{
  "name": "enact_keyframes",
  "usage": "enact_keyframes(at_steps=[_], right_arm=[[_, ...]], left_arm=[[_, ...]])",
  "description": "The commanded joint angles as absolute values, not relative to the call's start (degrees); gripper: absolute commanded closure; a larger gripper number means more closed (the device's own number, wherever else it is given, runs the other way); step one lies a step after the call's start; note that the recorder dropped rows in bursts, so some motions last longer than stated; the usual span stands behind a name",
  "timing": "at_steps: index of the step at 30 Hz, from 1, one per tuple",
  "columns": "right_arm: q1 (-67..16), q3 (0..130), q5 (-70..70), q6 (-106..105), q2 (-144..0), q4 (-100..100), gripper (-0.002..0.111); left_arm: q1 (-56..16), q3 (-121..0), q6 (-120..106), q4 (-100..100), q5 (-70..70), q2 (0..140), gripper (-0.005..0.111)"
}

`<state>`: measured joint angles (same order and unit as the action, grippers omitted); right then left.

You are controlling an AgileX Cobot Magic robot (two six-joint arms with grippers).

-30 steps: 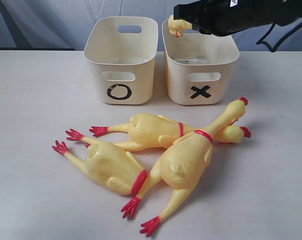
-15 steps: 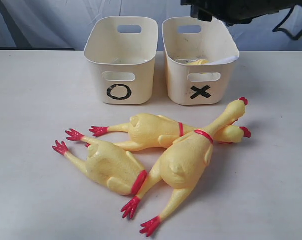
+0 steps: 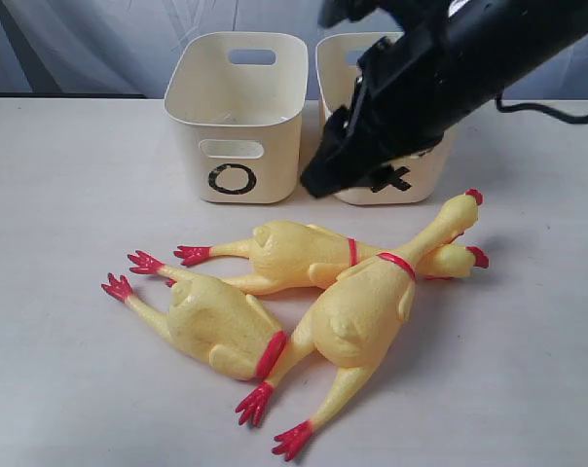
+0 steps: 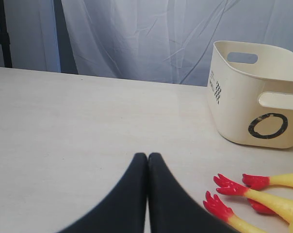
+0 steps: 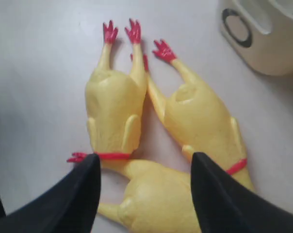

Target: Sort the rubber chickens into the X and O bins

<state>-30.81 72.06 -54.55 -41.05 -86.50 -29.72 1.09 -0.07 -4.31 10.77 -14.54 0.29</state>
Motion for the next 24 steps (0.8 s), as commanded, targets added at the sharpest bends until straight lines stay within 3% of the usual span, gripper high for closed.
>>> enact_keyframes(at_steps=[1,6,16,24], right_arm=[[-37.48,72.32,-55.15,-41.78,-91.52,-15.01,0.055],[-38.98,72.32,-43.65,-41.93,-98.03,-11.77,0.055],[-38.86,72.32,-47.01,-40.15,-101.17,-5.63,0.055],[-38.75,72.32,-56.23,6.75,-98.22,9.28,0.055]], left_arm=[[1.10,0.00,-4.01,10.83,-13.71,0.00,0.107],[1.10,0.00,-4.01,10.83,-13.71,0.00,0.107],[1.10,0.00,-4.01,10.83,-13.71,0.00,0.107],[1.10,0.00,-4.01,10.83,-13.71,0.00,0.107]])
